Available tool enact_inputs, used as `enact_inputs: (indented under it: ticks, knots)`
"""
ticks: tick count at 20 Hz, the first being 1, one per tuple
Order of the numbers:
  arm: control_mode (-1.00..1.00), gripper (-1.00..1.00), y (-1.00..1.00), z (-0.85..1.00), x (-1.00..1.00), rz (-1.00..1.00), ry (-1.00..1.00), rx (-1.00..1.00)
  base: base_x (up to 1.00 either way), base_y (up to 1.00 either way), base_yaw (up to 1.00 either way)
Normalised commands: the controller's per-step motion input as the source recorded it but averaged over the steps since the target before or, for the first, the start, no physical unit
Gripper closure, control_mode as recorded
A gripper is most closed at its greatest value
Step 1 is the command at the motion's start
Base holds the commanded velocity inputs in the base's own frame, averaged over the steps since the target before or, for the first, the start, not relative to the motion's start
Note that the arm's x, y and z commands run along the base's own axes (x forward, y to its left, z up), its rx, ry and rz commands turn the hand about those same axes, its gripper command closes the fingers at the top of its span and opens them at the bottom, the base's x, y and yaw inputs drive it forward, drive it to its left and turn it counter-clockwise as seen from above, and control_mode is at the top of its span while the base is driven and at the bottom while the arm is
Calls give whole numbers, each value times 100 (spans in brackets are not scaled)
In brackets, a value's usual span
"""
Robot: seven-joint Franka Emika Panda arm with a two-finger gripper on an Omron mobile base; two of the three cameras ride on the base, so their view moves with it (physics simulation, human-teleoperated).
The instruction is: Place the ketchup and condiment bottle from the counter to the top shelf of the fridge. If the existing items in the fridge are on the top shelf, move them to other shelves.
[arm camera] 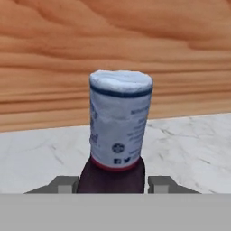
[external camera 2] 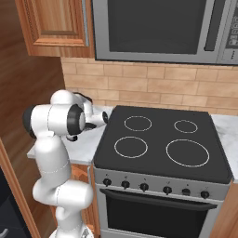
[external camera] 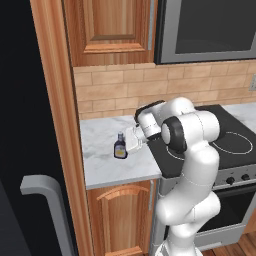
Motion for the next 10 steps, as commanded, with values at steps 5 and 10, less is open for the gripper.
enact_inputs:
  ticks: [5, 10]
  knots:
    - [-100, 100, 0, 4, -7, 0, 0, 0, 0, 0, 0]
    - [-100, 100, -4, 76, -46, 0, 0, 0, 0, 0, 0]
